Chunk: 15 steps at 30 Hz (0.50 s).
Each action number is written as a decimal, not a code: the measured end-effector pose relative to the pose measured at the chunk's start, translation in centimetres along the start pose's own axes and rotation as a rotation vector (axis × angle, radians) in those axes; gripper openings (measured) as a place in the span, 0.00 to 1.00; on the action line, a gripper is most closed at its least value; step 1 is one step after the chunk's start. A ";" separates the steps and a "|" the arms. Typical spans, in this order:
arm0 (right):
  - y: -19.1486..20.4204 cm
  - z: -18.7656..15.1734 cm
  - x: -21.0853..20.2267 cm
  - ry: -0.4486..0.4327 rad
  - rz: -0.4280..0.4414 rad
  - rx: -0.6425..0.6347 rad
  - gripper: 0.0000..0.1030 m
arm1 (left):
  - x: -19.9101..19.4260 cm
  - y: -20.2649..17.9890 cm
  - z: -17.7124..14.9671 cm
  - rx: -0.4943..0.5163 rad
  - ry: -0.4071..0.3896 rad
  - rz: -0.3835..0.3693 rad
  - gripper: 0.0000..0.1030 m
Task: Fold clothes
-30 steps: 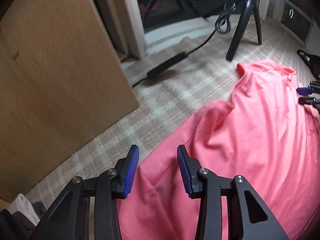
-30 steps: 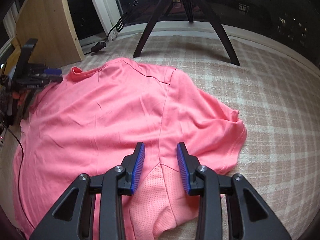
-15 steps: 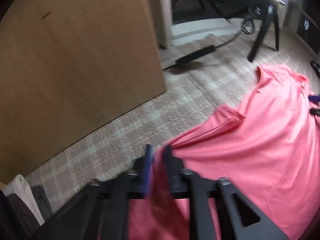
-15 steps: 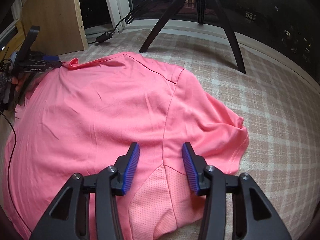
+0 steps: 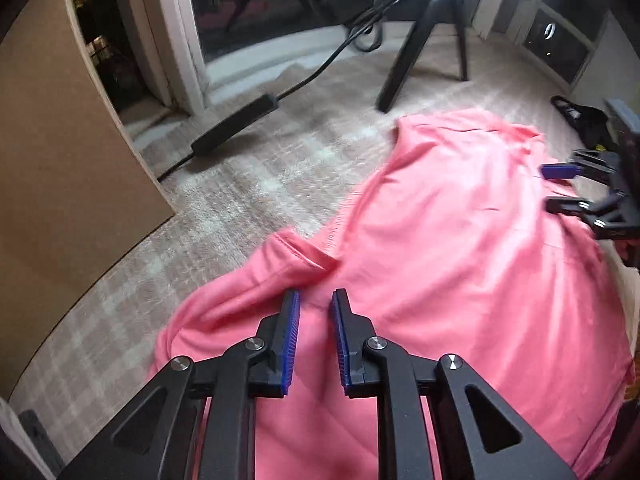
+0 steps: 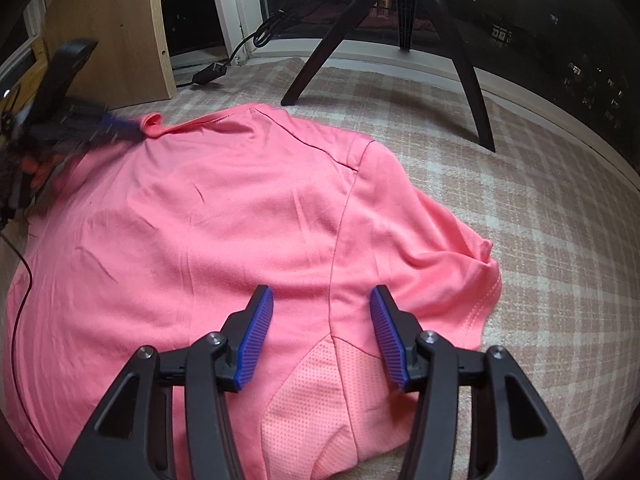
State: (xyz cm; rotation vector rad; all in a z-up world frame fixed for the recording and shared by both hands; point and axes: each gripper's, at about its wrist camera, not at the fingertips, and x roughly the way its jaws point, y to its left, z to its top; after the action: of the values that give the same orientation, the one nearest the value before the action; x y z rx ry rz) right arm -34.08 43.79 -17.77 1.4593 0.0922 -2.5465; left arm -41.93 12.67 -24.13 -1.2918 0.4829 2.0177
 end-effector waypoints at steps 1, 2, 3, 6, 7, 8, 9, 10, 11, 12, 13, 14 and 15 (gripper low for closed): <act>0.0 0.0 0.0 0.001 0.000 0.001 0.49 | -0.3 0.9 0.4 -0.040 -0.016 0.059 0.19; 0.0 0.0 0.0 0.003 0.001 0.001 0.49 | -0.6 1.8 0.7 -0.080 -0.032 0.119 0.17; 0.0 0.0 0.0 0.005 0.001 0.000 0.49 | -0.9 2.7 1.1 -0.119 -0.048 0.172 0.19; 0.0 0.1 0.0 0.004 0.003 0.001 0.50 | -2.4 2.8 0.9 -0.127 -0.083 0.132 0.23; 0.0 0.1 0.0 0.004 0.004 0.002 0.50 | -2.9 2.6 0.8 -0.115 -0.091 0.125 0.23; 0.0 0.2 0.0 0.006 0.005 0.004 0.51 | -2.8 1.8 0.8 -0.076 -0.081 0.087 0.23; 0.0 0.3 0.1 0.008 0.001 0.000 0.52 | -2.2 1.1 1.2 -0.048 -0.072 0.044 0.23; 0.1 0.4 0.2 0.011 -0.002 -0.005 0.53 | -1.5 0.4 1.6 -0.021 -0.062 0.012 0.25; 0.3 0.5 0.3 0.013 -0.007 -0.011 0.54 | -0.8 -0.2 1.8 -0.007 -0.053 0.006 0.26; 0.4 0.5 0.4 0.013 -0.014 -0.018 0.55 | 0.3 -0.4 2.3 -0.003 -0.038 0.017 0.26; 0.5 0.4 0.4 0.011 -0.019 -0.025 0.56 | 0.6 0.0 2.5 -0.013 -0.040 0.046 0.26; 0.6 0.4 0.4 0.009 -0.023 -0.031 0.56 | 0.8 0.3 2.7 -0.023 -0.042 0.076 0.30; 0.6 0.4 0.4 0.007 -0.025 -0.034 0.56 | 1.1 0.6 2.9 -0.033 -0.044 0.106 0.33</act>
State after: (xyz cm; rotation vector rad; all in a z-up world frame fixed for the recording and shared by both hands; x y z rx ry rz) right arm -34.52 43.11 -17.91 1.4640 0.1552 -2.5470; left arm -44.54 14.45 -23.82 -1.2627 0.5086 2.1457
